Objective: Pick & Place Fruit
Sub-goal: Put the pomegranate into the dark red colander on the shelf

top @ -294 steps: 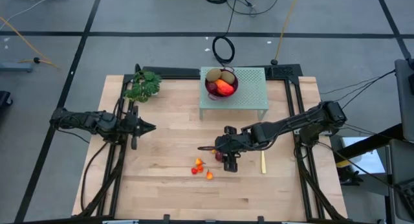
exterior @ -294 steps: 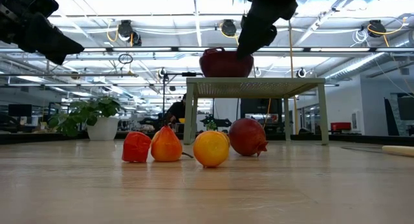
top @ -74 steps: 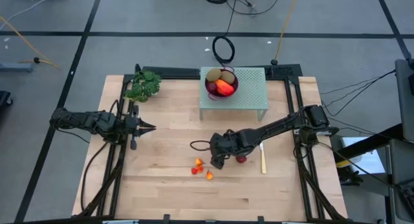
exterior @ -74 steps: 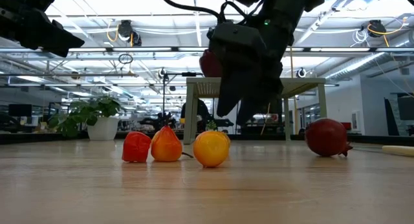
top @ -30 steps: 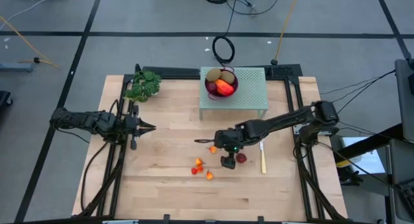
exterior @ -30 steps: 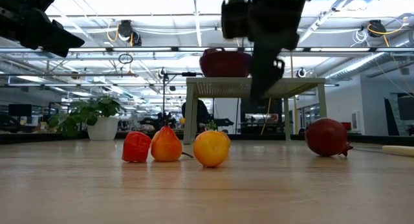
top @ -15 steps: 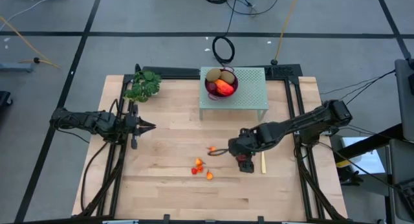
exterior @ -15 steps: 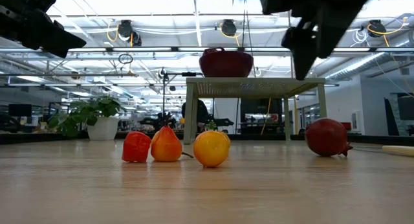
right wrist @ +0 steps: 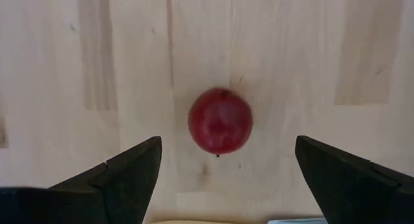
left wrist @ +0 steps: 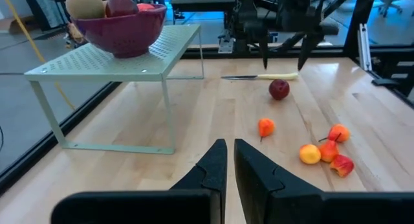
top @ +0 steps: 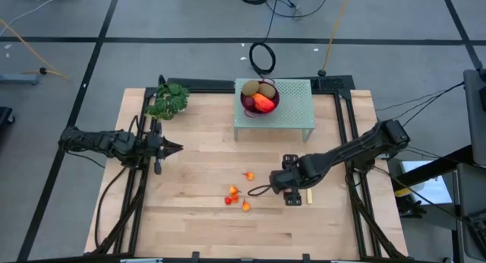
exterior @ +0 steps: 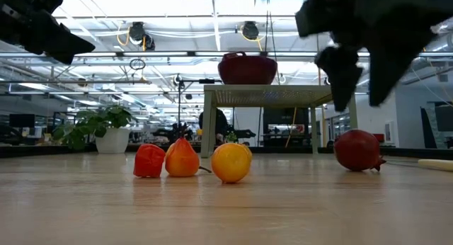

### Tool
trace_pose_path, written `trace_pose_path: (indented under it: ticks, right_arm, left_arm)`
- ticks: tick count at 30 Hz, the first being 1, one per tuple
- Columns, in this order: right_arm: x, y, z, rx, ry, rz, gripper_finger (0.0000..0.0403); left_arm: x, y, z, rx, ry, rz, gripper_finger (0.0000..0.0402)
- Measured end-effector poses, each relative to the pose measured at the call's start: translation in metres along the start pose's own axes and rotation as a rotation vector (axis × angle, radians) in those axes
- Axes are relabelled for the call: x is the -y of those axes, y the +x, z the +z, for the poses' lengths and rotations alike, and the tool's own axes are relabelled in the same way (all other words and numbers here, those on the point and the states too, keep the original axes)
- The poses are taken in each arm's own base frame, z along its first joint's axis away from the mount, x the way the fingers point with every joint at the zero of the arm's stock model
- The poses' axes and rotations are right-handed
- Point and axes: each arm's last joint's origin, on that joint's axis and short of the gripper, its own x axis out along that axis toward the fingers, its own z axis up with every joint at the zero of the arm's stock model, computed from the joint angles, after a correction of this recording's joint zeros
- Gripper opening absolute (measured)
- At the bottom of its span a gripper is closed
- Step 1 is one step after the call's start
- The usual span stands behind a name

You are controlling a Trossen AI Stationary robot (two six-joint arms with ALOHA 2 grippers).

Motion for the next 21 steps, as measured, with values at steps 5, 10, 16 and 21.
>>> trace_pose_path:
  ticks: [5, 10, 16, 21]
  right_arm:
    - [-0.001, 0.017, -0.008, -0.011, 0.004, 0.068, 0.0350]
    - [-0.001, 0.026, -0.010, 0.018, 0.022, 0.083, 0.0350]
    - [-0.002, 0.033, -0.009, 0.070, 0.023, 0.101, 0.0350]
    - [-0.001, 0.042, -0.012, 0.095, 0.030, 0.111, 0.0350]
  left_arm:
    - [0.000, 0.000, 0.000, 0.000, -0.014, 0.000, 0.0033]
    - [0.000, 0.000, 0.000, 0.000, -0.008, 0.000, 0.0033]
    - [0.000, 0.000, 0.000, 0.000, -0.007, 0.000, 0.0033]
    - [0.000, 0.000, 0.000, -0.001, -0.007, 0.000, 0.0033]
